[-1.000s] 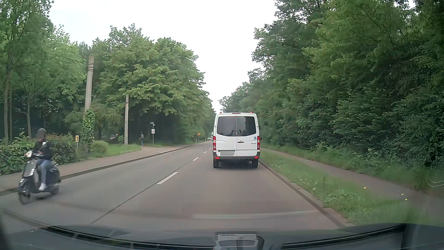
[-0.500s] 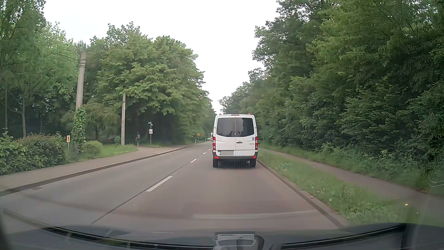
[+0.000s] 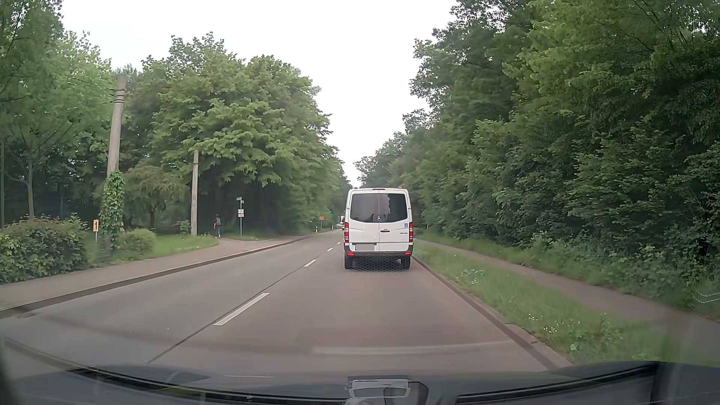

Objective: Follow the waypoints while adhering to traffic rules and regulations

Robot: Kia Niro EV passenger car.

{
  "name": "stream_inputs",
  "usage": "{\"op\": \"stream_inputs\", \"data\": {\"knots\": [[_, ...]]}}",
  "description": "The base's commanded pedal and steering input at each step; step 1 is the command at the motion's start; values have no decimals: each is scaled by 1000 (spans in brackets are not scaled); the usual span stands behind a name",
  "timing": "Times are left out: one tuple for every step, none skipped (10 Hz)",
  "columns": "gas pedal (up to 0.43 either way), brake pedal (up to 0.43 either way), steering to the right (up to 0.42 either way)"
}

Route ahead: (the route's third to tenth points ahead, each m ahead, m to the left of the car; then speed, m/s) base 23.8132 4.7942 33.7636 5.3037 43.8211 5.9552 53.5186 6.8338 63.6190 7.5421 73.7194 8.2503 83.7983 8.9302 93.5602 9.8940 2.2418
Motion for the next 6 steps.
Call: {"op": "stream_inputs", "data": {"knots": [[0,0,0],[0,0,1],[0,0,1],[0,0,1],[0,0,1],[0,0,1]]}}
